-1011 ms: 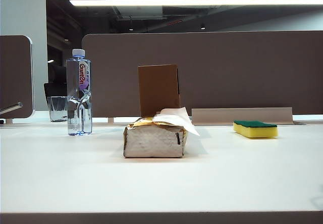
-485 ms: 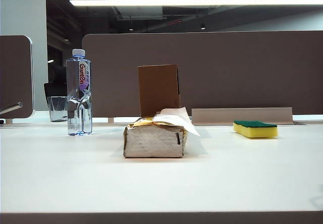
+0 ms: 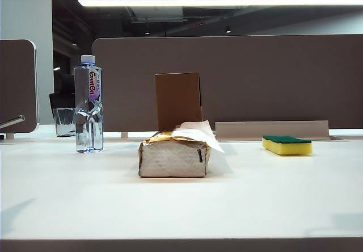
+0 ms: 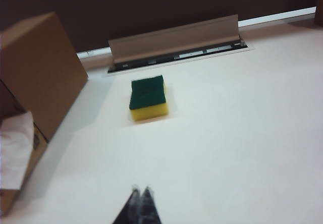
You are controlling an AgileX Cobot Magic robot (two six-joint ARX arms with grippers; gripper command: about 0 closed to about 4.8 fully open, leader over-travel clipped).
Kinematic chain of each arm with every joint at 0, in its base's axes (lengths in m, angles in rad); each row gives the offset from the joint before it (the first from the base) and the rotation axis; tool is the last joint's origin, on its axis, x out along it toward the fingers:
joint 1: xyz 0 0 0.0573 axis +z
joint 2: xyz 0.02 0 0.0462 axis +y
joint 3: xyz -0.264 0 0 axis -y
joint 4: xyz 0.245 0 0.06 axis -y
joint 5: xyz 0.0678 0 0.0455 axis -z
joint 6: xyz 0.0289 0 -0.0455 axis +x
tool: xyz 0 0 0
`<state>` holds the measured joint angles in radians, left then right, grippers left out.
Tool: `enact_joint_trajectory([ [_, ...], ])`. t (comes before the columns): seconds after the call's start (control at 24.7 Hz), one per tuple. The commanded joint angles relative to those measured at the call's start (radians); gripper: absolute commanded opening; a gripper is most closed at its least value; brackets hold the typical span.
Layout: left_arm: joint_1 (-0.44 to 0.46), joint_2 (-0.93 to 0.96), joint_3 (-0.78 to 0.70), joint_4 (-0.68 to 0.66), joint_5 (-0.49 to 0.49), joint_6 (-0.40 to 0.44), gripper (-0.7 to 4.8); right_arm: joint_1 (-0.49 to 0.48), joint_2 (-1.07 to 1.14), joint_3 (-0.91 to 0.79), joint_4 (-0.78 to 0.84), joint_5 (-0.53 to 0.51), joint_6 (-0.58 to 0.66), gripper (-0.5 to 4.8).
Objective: Move the sponge from right to left to wipe the table, avoiding obstacles on the table, and finally reaching the bottle of mineral water.
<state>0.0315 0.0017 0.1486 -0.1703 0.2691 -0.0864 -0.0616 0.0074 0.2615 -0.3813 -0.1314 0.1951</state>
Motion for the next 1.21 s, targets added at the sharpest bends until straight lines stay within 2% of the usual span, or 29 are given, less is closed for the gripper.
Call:
enact_joint_trajectory([
  [0.04,0.0,0.001,0.061,-0.054,0.016,-0.031,3.24,0.0,0.003,0.061,-0.029,0.002,0.05,0.05],
  [0.12,0.0,0.002,0.118,-0.122,0.076,-0.031,3.48,0.0,0.02,0.125,-0.077,0.001,0.071,0.05],
  [0.24,0.0,0.01,0.194,-0.211,0.176,-0.031,3.5,0.0,0.07,0.222,-0.155,-0.001,0.071,0.14],
  [0.61,0.0,0.111,0.371,-0.338,0.294,-0.031,3.51,0.0,0.298,0.476,-0.218,-0.027,0.071,0.14],
  [0.69,0.0,0.167,0.423,-0.345,0.345,-0.031,3.51,0.0,0.386,0.554,-0.245,-0.072,0.071,0.46],
  [0.77,-0.001,0.23,0.489,-0.345,0.389,-0.03,3.51,0.0,0.519,0.655,-0.297,-0.12,0.071,1.54],
  [0.97,0.0,0.285,0.56,-0.347,0.399,-0.031,3.51,-0.001,0.703,0.776,-0.335,-0.171,0.07,3.11],
  [1.05,0.0,0.301,0.574,-0.347,0.437,-0.031,3.51,-0.001,0.782,0.821,-0.335,-0.192,0.07,3.5],
  [1.13,0.0,0.325,0.591,-0.348,0.525,-0.05,3.5,-0.002,0.928,0.908,-0.338,-0.23,0.066,4.09],
  [1.21,0.0,0.33,0.594,-0.348,0.548,-0.053,3.5,-0.001,1.016,0.961,-0.338,-0.255,0.066,4.15],
])
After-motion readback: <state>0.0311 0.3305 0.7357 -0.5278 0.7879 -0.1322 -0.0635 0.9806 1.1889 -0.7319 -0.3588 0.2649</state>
